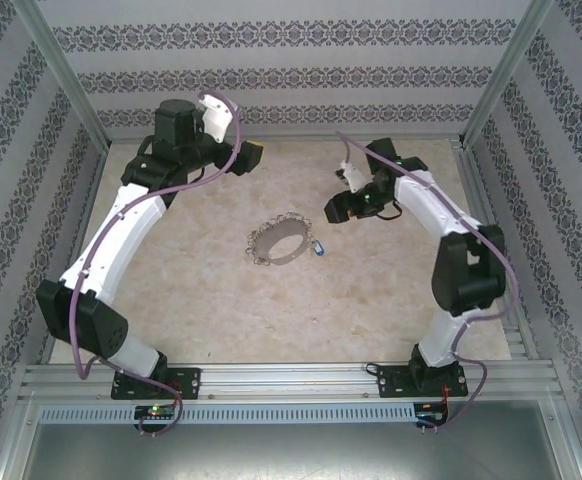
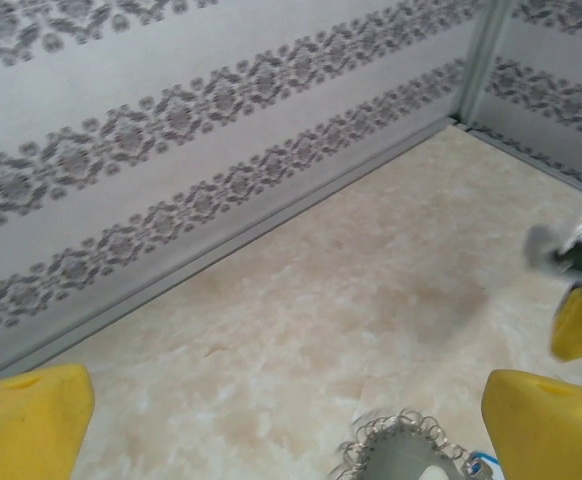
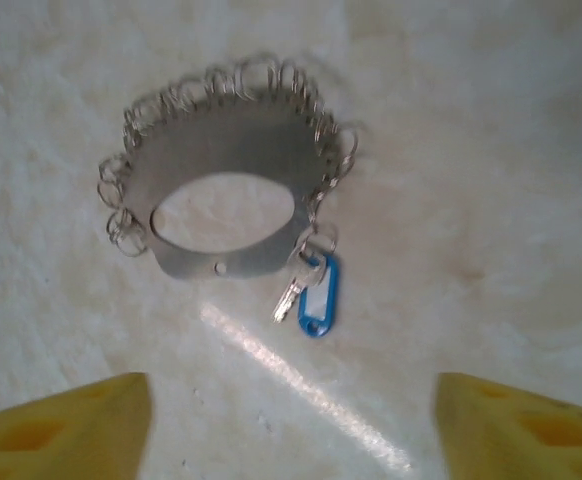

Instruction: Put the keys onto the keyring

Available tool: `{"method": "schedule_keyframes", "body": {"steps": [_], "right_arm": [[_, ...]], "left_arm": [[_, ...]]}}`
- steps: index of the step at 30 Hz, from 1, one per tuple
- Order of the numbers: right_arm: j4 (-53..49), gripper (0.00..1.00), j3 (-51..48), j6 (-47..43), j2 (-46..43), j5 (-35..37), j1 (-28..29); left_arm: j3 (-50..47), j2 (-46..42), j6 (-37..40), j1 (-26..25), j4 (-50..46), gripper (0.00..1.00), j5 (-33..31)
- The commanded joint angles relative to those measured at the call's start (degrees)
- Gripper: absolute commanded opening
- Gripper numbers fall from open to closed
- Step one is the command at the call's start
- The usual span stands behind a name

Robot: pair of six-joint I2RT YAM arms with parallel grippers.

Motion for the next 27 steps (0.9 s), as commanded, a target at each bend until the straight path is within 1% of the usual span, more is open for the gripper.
{"method": "schedule_keyframes", "body": {"steps": [1, 2, 3, 5, 8, 9, 11, 14, 16, 18, 20, 22, 25, 27], "right_arm": [[10.75, 0.91, -5.85, 4.92, -7.47, 3.37, -2.25], [14.11, 0.93, -8.42, 5.85, -9.91, 4.53, -3.06], [17.41, 0.98, -10.89, 6.94, -12.28, 5.58, -3.89], [22.98, 0.98, -15.07, 9.12, -15.89, 8.49, -5.58], [31.05, 0.98, -21.93, 10.88, -20.15, 15.39, -7.34], [34.64, 0.98, -25.0, 10.94, -21.49, 17.02, -7.9], [43.53, 0.98, -31.85, 11.54, -23.91, 20.39, -9.0], [55.07, 0.98, -40.28, 10.84, -25.78, 27.61, -9.48], [57.25, 0.98, -41.93, 8.84, -25.27, 29.27, -9.87], [58.26, 0.98, -42.77, 8.24, -24.09, 31.57, -10.09], [61.32, 0.98, -44.76, 7.89, -23.15, 33.87, -10.1], [65.46, 0.98, -47.67, 7.59, -22.4, 35.5, -10.14], [72.67, 0.98, -52.38, 6.45, -20.97, 35.8, -10.27], [77.65, 0.98, -54.68, 6.69, -19.82, 35.53, -10.52]], "left_arm": [[-5.82, -4.29, -3.95, 0.42, 7.78, 1.0, -9.13], [-8.51, -5.26, -4.07, 0.39, 9.76, 1.0, -11.7], [-11.17, -6.17, -3.59, 0.39, 11.77, 1.0, -13.74], [-16.62, -7.75, -2.45, 0.47, 16.19, 1.0, -17.73], [-27.68, -10.82, -1.27, 0.47, 27.88, 1.0, -25.26], [-31.44, -12.05, -1.36, 0.83, 31.54, 1.0, -27.68], [-36.9, -13.87, -2.1, 1.77, 35.7, 1.0, -31.24], [-43.61, -15.7, -2.68, 4.25, 38.06, 1.0, -32.6], [-48.39, -16.4, -1.26, 5.3, 41.26, 1.0, -33.69], [-52.72, -16.17, -2.67, 6.45, 42.95, 1.0, -37.51], [-56.95, -16.12, -3.48, 7.27, 44.62, 1.0, -37.75], [-60.8, -15.67, -4.8, 7.44, 47.18, 1.0, -39.28], [-65.66, -14.19, -6.46, 7.54, 52.87, 1.0, -38.27], [-68.34, -11.93, -6.98, 7.83, 59.54, 1.0, -37.95]]}}
